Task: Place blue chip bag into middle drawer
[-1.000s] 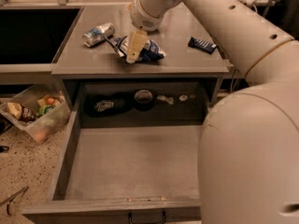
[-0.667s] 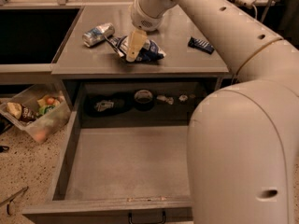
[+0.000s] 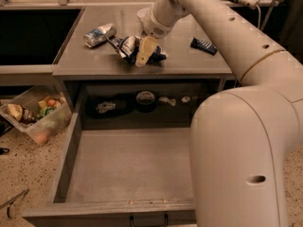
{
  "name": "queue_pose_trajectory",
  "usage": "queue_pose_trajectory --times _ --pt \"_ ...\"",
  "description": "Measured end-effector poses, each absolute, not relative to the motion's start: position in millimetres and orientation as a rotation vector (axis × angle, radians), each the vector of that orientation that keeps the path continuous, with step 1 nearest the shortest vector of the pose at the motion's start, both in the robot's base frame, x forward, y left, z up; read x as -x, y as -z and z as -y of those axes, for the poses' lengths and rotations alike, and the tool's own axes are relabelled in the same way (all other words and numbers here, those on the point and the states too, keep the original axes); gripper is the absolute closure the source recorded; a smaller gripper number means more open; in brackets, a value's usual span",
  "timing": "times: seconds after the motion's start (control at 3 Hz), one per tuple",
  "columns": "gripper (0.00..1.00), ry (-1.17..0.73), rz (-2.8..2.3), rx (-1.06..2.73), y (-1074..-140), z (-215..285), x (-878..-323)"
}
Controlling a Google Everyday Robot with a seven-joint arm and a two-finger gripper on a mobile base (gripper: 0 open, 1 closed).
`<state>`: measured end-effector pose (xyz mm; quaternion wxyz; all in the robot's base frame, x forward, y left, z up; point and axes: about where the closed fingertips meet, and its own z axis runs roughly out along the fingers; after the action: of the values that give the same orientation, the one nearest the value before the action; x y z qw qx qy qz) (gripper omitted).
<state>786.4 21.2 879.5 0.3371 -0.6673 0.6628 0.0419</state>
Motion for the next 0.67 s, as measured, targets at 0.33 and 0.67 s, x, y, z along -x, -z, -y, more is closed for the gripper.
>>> queue_pose_trajectory --times 0.33,0.67 --pt "0.19 -0.117 -1.728 1.739 -878.5 -22.1 -786.3" --pt "0.42 -0.117 -1.728 1.739 -878.4 -22.2 -786.3"
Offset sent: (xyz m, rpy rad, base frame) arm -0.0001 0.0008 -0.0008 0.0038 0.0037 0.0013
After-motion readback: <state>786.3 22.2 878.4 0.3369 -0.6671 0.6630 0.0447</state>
